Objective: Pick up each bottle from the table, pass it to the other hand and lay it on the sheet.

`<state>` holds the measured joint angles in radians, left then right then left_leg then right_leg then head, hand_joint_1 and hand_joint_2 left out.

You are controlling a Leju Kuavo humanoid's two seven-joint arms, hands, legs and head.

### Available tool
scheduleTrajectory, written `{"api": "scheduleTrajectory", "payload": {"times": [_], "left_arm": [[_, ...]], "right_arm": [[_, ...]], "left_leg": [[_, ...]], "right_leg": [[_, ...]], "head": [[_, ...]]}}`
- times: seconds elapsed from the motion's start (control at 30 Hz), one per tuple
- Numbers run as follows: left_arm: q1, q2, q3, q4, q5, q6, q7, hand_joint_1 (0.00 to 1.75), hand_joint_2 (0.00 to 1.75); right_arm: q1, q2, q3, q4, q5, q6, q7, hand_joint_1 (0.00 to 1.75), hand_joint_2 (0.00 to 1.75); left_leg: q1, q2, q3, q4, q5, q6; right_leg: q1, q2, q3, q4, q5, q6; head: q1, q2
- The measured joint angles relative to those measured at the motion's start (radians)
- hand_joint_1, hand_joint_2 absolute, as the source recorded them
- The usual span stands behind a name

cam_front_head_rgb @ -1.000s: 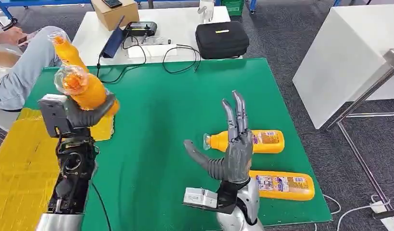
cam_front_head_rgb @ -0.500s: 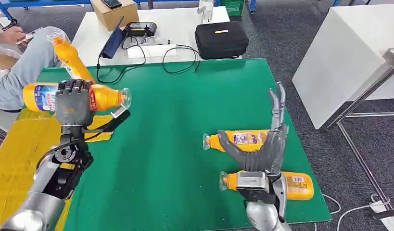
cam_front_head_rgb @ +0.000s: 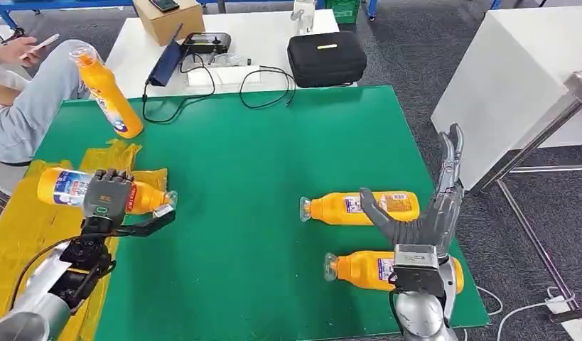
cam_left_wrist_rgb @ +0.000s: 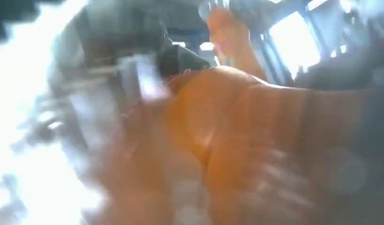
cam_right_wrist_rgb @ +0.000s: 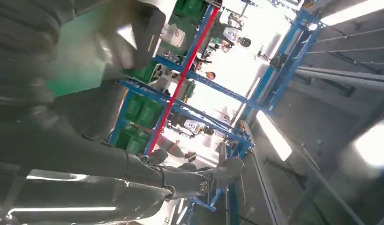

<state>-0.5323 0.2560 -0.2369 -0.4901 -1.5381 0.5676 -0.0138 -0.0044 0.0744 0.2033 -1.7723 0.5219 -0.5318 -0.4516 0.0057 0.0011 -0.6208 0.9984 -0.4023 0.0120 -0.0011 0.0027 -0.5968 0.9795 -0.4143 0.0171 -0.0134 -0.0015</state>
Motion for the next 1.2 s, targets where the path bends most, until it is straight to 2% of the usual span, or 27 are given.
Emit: {"api": "scheduleTrajectory", "payload": {"times": [0.2, 0.23, 0.27, 0.47, 0.63, 0.77, 0.83, 1.2], "left_arm": [[0.000, 0.000, 0.026, 0.049, 0.040, -0.048, -0.035, 1.75, 1.75], [-0.001, 0.000, 0.037, 0.055, 0.055, -0.060, -0.045, 0.54, 1.75], [-0.004, -0.001, 0.050, 0.059, 0.072, -0.075, -0.061, 0.00, 1.75], [-0.015, -0.010, 0.143, 0.080, 0.191, -0.174, -0.169, 0.00, 1.75], [-0.018, -0.018, 0.193, 0.090, 0.208, -0.203, -0.193, 0.00, 1.75], [-0.037, -0.019, 0.228, 0.102, 0.235, -0.379, -0.219, 0.00, 1.75], [-0.045, -0.019, 0.242, 0.110, 0.243, -0.420, -0.219, 0.00, 1.75], [-0.046, -0.024, 0.304, 0.115, 0.286, -0.409, -0.280, 0.00, 1.75]], "right_arm": [[0.003, 0.000, -0.010, 0.000, 0.009, 0.009, 0.000, 0.00, 1.75], [0.003, 0.000, -0.011, 0.000, 0.011, 0.012, 0.000, 0.00, 1.75], [0.002, 0.000, -0.011, 0.001, 0.012, 0.015, 0.001, 0.00, 1.75], [0.001, 0.003, -0.011, 0.009, 0.021, 0.019, 0.001, 0.00, 1.75], [-0.001, 0.007, -0.012, 0.016, 0.024, 0.019, 0.001, 0.00, 1.75], [-0.016, 0.009, -0.011, 0.027, 0.021, 0.031, -0.002, 0.00, 1.75], [-0.028, 0.009, -0.012, 0.034, 0.017, 0.036, -0.002, 0.00, 1.75], [-0.044, 0.014, -0.013, 0.069, 0.017, 0.034, -0.002, 0.00, 1.75]], "left_leg": [[0.000, -0.001, 0.000, 0.000, 0.000, 0.000], [0.000, -0.001, 0.000, 0.000, 0.000, 0.000], [0.000, -0.001, 0.000, 0.000, 0.000, 0.000], [0.000, -0.001, 0.001, 0.000, 0.000, 0.000], [0.000, -0.001, 0.003, 0.000, 0.000, 0.000], [0.000, -0.004, 0.006, -0.001, 0.000, 0.000], [0.000, -0.004, 0.008, -0.001, -0.001, -0.001], [0.000, -0.004, 0.011, -0.001, -0.001, -0.001]], "right_leg": [[0.000, -0.001, 0.000, 0.000, 0.000, 0.000], [0.000, 0.000, 0.000, 0.000, 0.000, 0.000], [0.000, -0.001, 0.000, 0.000, 0.000, 0.000], [0.000, -0.001, 0.002, 0.000, 0.000, 0.000], [0.000, -0.001, 0.004, 0.000, 0.000, 0.000], [0.000, -0.002, 0.008, 0.000, 0.000, 0.000], [0.000, -0.002, 0.010, 0.000, 0.000, 0.000], [0.000, -0.002, 0.012, 0.000, -0.001, 0.000]], "head": [[0.000, 0.000], [0.000, 0.000], [0.000, 0.000], [0.000, 0.000], [0.000, 0.000], [0.000, 0.000], [0.000, 0.000], [0.000, 0.000]]}}
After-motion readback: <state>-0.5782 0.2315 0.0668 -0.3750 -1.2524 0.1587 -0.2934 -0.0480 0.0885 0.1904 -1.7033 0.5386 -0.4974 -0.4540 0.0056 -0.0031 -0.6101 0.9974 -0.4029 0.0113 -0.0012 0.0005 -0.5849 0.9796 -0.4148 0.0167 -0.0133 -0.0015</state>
